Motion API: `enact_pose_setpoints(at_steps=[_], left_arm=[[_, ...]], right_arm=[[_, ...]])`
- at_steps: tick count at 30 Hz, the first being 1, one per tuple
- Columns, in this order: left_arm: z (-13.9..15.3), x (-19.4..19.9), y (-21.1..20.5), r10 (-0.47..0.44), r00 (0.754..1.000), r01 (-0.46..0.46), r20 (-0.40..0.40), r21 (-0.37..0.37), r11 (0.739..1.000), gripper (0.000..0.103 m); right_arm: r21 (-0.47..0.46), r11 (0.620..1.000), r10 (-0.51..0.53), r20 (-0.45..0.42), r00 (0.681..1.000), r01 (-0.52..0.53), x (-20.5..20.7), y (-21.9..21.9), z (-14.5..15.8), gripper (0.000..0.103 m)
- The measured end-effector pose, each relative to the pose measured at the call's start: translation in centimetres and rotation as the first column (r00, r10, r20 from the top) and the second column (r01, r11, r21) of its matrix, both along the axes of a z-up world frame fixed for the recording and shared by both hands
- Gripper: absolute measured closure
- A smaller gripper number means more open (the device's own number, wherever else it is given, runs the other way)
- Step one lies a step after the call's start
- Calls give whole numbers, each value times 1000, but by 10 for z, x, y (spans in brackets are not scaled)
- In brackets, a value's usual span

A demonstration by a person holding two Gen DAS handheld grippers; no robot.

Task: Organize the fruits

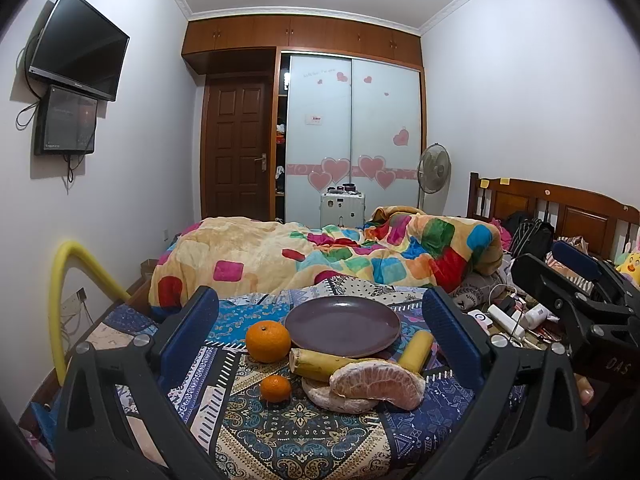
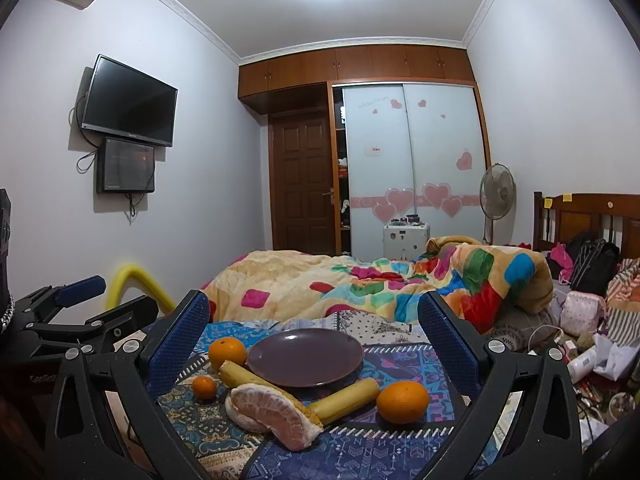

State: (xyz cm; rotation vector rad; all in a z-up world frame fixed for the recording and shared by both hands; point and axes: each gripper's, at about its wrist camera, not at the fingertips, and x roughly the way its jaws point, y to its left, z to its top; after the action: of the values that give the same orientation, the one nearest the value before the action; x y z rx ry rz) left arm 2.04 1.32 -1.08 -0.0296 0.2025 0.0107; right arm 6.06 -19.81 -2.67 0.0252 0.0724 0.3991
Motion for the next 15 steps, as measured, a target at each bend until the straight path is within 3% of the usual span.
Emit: enact_pose_setpoints(at_steps=[15], left_arm=[[0,3,1,5,1000,-5,1,1,1000,0]], right_arm=[[1,1000,1,-1,1000,-1,0,1,0,0]])
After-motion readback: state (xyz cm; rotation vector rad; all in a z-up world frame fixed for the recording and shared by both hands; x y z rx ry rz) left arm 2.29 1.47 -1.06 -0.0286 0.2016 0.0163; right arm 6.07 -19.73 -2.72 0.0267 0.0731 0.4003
